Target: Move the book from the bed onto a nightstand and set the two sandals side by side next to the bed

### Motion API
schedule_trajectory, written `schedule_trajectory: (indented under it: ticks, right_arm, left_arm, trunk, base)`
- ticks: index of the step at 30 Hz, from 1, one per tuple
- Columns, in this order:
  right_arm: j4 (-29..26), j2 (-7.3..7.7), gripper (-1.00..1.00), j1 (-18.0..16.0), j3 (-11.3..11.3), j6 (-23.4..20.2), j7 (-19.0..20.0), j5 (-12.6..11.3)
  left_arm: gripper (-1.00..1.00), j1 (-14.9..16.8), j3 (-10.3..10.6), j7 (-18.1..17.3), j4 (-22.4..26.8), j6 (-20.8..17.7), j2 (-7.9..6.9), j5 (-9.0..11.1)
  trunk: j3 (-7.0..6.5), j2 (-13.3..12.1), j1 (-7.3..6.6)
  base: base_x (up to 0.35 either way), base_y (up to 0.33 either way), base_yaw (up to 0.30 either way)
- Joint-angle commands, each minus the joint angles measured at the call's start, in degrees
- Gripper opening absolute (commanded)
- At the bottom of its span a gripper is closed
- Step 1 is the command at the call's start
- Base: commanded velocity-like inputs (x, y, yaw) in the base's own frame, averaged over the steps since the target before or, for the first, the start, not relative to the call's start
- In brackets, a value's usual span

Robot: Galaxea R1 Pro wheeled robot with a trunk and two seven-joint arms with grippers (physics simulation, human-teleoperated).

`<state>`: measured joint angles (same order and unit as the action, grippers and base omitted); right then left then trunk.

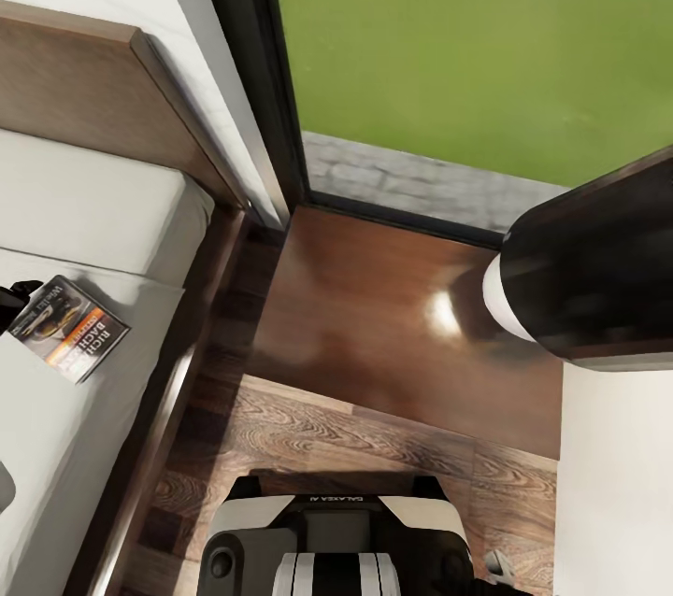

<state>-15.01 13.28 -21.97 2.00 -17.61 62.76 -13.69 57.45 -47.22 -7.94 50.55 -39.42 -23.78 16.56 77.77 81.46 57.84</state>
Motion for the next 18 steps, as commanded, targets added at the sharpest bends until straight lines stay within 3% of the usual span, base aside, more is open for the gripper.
schedule_trajectory:
  ticks: [1, 18]
  right_arm:
    - [-0.02, 0.00, 1.00, 0.01, 0.20, -0.59, 0.17, -0.11]
    - [-0.02, 0.00, 1.00, 0.02, 0.20, -0.59, 0.17, -0.11]
  left_arm:
    - [1.00, 0.03, -0.15, -0.24, -0.44, -0.66, 0.05, 1.02]
    - [1.00, 0.03, -0.15, -0.24, -0.45, -0.66, 0.05, 1.11]
  trunk:
    - [0.02, 0.02, 0.01]
    - [0.02, 0.02, 0.01]
  base:
    - [0.000, 0.000, 0.000]
    - [0.000, 0.000, 0.000]
